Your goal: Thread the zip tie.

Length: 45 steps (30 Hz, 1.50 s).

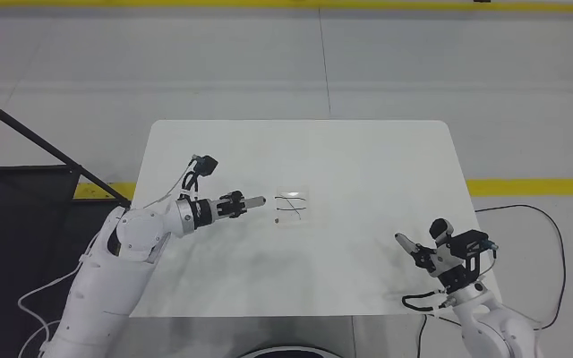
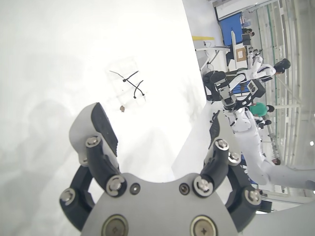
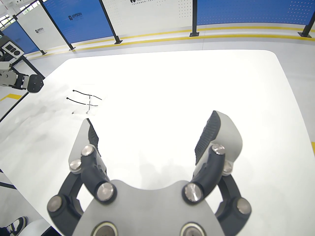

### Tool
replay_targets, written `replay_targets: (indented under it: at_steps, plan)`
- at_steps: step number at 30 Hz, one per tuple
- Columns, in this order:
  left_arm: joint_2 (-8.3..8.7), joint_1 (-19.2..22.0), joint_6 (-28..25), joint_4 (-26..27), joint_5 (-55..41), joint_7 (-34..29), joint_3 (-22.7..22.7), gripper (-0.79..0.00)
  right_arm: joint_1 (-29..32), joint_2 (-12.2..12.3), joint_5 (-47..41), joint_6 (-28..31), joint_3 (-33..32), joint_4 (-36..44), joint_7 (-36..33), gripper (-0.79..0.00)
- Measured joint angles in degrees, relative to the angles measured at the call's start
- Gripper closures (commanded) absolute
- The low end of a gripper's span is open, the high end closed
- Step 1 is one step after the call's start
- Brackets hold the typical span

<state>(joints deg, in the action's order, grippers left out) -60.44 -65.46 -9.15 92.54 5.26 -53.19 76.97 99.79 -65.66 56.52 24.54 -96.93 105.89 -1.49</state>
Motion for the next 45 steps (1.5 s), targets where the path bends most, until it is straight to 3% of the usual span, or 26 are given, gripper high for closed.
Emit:
replay_targets:
  at_steps: [8, 11, 15, 23, 35, 37, 39, 43, 45]
  plan:
    - [0.01, -0.1, -0.1, 0.1, 0.3, 0.1, 0.0, -0.785, 0.0, 0.0, 0.0, 0.0, 0.0, 0.0, 0.0, -0.785]
    - [-0.08, 0.3, 3.7, 0.2, 1.1, -0.5, -1.2, -0.785, 0.0, 0.0, 0.0, 0.0, 0.0, 0.0, 0.0, -0.785]
    - [-0.66, 3.5, 9.6, -2.8, -2.4, -1.1, -3.4, -0.785, 0.0, 0.0, 0.0, 0.0, 0.0, 0.0, 0.0, -0.785]
    - [-1.47, 8.8, 13.7, -9.7, -6.2, -1.7, -6.3, -0.785, 0.0, 0.0, 0.0, 0.0, 0.0, 0.0, 0.0, -0.785]
    - [-1.65, 8.6, 15.3, -9.6, -6.3, -1.2, -7.4, -0.785, 0.0, 0.0, 0.0, 0.0, 0.0, 0.0, 0.0, -0.785]
    - [-2.0, 9.4, 16.6, -10.5, -6.4, 0.8, -8.4, -0.736, 0.0, 0.0, 0.0, 0.0, 0.0, 0.0, 0.0, -0.785]
    - [-2.4, 10.5, 17.3, -11.8, -7.1, 1.7, -9.7, -0.582, 0.0, 0.0, 0.0, 0.0, 0.0, 0.0, 0.0, -0.785]
    - [-3.12, 12.6, 17.9, -14.4, -6.8, 3.5, -12.1, -0.579, 0.0, 0.0, 0.0, 0.0, 0.0, 0.0, 0.0, -0.785]
    - [-3.5, 13.6, 18.0, -15.8, -7.3, 4.1, -13.2, -0.536, 0.0, 0.0, 0.0, 0.0, 0.0, 0.0, 0.0, -0.785]
